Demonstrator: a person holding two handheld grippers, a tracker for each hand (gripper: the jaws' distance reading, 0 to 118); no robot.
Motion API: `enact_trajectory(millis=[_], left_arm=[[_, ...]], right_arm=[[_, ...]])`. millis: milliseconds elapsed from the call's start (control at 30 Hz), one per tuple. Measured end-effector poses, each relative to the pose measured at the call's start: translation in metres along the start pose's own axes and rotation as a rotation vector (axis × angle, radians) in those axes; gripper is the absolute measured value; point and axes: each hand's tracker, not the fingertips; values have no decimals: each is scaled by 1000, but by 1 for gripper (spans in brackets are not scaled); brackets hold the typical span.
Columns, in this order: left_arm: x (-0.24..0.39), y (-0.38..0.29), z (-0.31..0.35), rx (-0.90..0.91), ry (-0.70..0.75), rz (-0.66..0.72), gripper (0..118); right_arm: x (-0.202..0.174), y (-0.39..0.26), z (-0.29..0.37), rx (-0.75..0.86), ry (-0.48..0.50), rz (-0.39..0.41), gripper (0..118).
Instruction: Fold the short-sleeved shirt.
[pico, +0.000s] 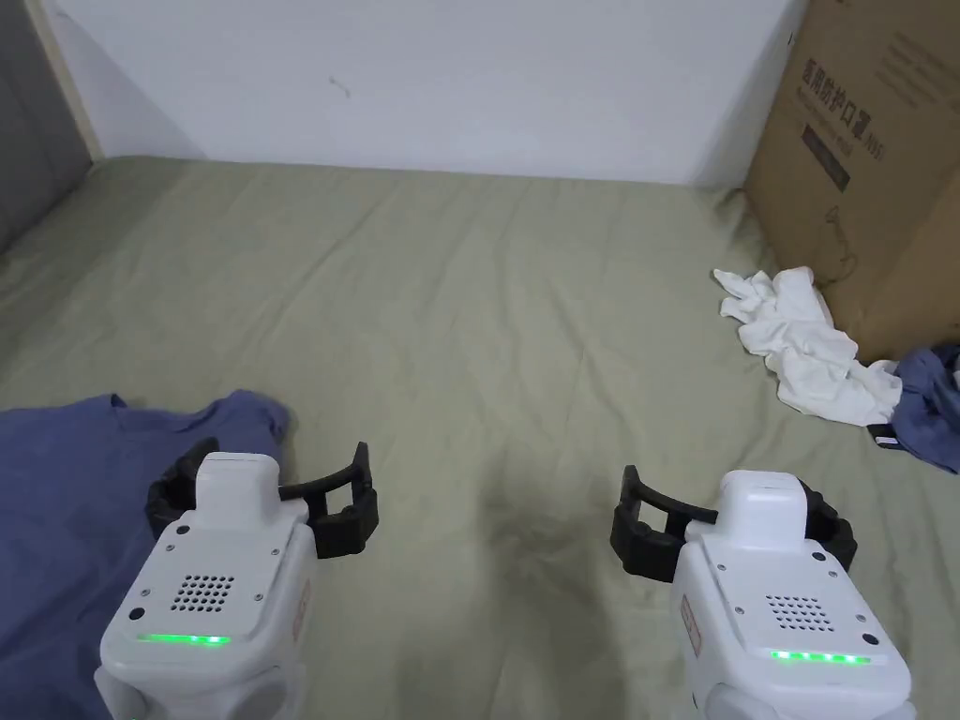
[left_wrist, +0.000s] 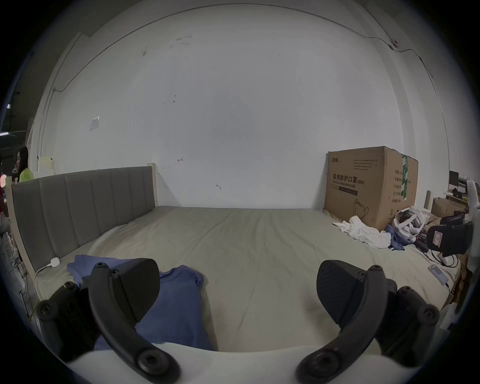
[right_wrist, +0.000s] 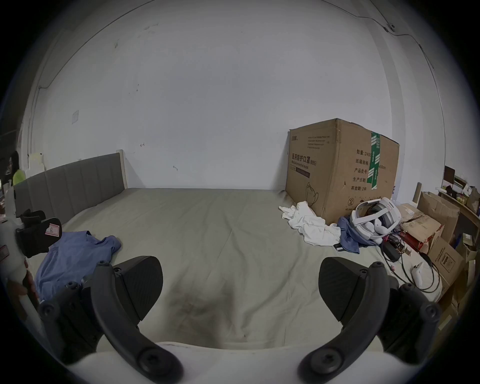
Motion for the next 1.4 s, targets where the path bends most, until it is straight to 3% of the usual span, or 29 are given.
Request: enact_trajectory(millis=[400,533,600,667,733,867,900,967,1000,1033,1100,1233,1300,1400], left_arm=[[1,5,1,11,9,-8,118],[1,7,2,18,2,13,118],[-2,10,0,0,-1,94,118],[-11,14,-1,-9,-22,300,118],[-28,18,-1,-23,-130,636,118],[-58,-2,-1,76,-380,1422,118],[-58,-9,0,115,-408,1550,118],[-62,-16,1,123,-360,1638,118],[-64,-14,2,94,-313,1580,118],[-61,-8,5,78,-274,1458,118],[-57,11,8,54,-216,1114,118],[-18,41,14,82,-6,325,118],[-2,38,16,117,17,86,118],[14,31,15,120,34,-63,118]], right_arm=[[0,3,2,11,-1,16,118],[-4,6,6,33,-20,83,118],[-10,9,9,66,-52,168,118],[-20,13,14,118,-106,291,118],[-31,15,21,187,-188,446,118],[-53,8,27,392,-415,876,118],[-56,3,28,443,-454,970,118],[-59,-4,27,526,-509,1100,118],[-59,-5,28,536,-508,1103,118],[-59,-4,29,512,-490,1065,118],[-52,9,31,419,-401,889,118],[-29,34,32,230,-186,363,118],[-18,38,31,182,-119,176,118],[-9,36,30,151,-69,44,118]])
